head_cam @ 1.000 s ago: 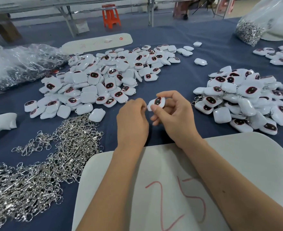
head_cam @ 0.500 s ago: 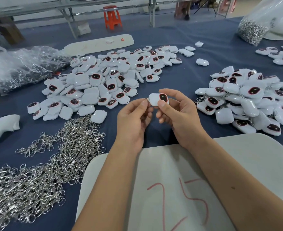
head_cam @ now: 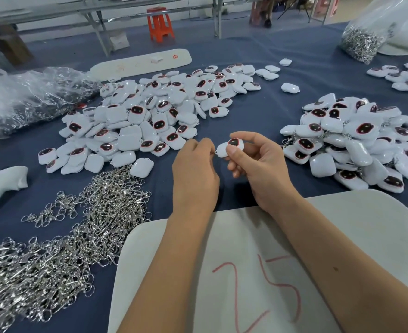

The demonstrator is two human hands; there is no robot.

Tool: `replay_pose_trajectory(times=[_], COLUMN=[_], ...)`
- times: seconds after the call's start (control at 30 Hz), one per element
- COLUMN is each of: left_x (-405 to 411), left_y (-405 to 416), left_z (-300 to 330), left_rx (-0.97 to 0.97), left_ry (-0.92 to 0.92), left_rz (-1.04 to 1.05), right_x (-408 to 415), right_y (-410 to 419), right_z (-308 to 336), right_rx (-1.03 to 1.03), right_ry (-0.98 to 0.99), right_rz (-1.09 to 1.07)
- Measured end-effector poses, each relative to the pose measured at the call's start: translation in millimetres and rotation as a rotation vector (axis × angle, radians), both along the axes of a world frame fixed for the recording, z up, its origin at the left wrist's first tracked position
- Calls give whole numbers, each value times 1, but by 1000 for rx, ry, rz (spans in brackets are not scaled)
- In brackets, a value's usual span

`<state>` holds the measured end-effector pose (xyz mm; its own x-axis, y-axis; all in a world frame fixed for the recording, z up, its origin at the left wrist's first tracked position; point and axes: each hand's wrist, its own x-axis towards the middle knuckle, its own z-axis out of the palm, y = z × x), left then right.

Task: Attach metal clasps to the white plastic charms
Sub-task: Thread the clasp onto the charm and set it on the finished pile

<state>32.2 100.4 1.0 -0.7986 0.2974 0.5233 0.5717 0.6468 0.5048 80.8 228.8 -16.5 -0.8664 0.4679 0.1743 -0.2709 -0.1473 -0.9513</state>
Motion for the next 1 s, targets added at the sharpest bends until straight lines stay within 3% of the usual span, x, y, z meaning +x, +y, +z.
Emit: replay_pose_trajectory(times=[0.1, 0.3, 0.37, 0.43, 0.57, 0.67, 0.73, 1.0], left_x=[1, 4, 5, 5, 1, -5, -7, -2], left_y=[-2, 6, 8, 8, 5, -3, -6, -1], left_z=[0, 2, 3, 3, 1, -1, -1, -5], left_rx=[190, 1009, 1210, 1306, 1150, 720, 535, 538], left_ry=[-75, -800, -947, -975, -748, -429, -313, -310], left_rz=[-43, -162, -213, -187, -70, -24, -19, -42], right_x=[0, 1, 1, 1, -1, -1, -2, -2], right_y=[1, 2, 3, 1, -2, 0, 1, 0], right_z=[1, 4, 4, 4, 3, 2, 1, 4], right_rx=[-8, -95, -98, -85, -67, -82, -94, -146], right_ry=[15, 38, 34, 20, -13, -25, -23, -34], right_rz=[-1, 105, 112, 103, 85, 72, 65, -79])
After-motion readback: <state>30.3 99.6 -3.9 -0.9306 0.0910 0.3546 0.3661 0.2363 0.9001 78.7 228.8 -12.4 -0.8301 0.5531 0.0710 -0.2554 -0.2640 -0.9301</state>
